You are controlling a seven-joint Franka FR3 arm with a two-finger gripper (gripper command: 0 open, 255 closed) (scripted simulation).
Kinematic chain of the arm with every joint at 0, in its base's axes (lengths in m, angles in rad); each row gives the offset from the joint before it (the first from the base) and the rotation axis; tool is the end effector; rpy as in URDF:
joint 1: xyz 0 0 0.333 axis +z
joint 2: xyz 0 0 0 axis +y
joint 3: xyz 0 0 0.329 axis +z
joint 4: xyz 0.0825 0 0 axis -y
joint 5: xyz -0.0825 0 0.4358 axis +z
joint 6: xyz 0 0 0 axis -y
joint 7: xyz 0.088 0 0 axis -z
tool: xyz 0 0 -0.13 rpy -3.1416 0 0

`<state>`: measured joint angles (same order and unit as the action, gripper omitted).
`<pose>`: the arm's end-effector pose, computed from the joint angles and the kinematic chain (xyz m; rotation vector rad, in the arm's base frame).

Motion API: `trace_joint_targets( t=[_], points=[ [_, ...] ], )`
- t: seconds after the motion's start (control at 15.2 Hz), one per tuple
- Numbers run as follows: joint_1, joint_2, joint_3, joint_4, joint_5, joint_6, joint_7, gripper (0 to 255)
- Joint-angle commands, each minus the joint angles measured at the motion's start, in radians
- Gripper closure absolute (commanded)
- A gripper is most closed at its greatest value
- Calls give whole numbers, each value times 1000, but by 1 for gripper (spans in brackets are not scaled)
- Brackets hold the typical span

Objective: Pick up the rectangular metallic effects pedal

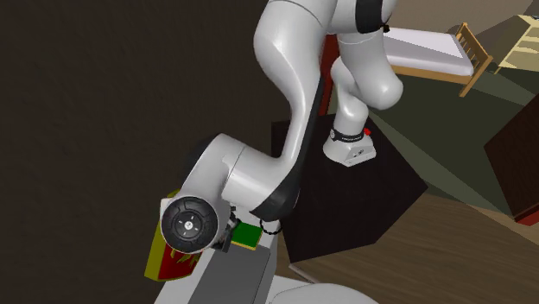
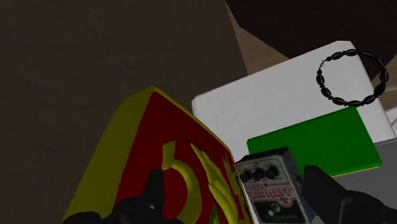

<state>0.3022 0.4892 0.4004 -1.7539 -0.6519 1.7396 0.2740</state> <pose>0.5481 0.3562 0.2500 2.4108 0.8686 -0.2468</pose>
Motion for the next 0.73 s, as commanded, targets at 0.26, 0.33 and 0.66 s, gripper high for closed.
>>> trace_joint_targets(
  t=[0.26,0.33,0.66],
  points=[
    [127,261,-40,182,-139,-71,-19,0],
    [147,302,-48,212,-159,-81,-26,0],
    [198,421,-75,295,-209,-94,-41,0]
  ],
)
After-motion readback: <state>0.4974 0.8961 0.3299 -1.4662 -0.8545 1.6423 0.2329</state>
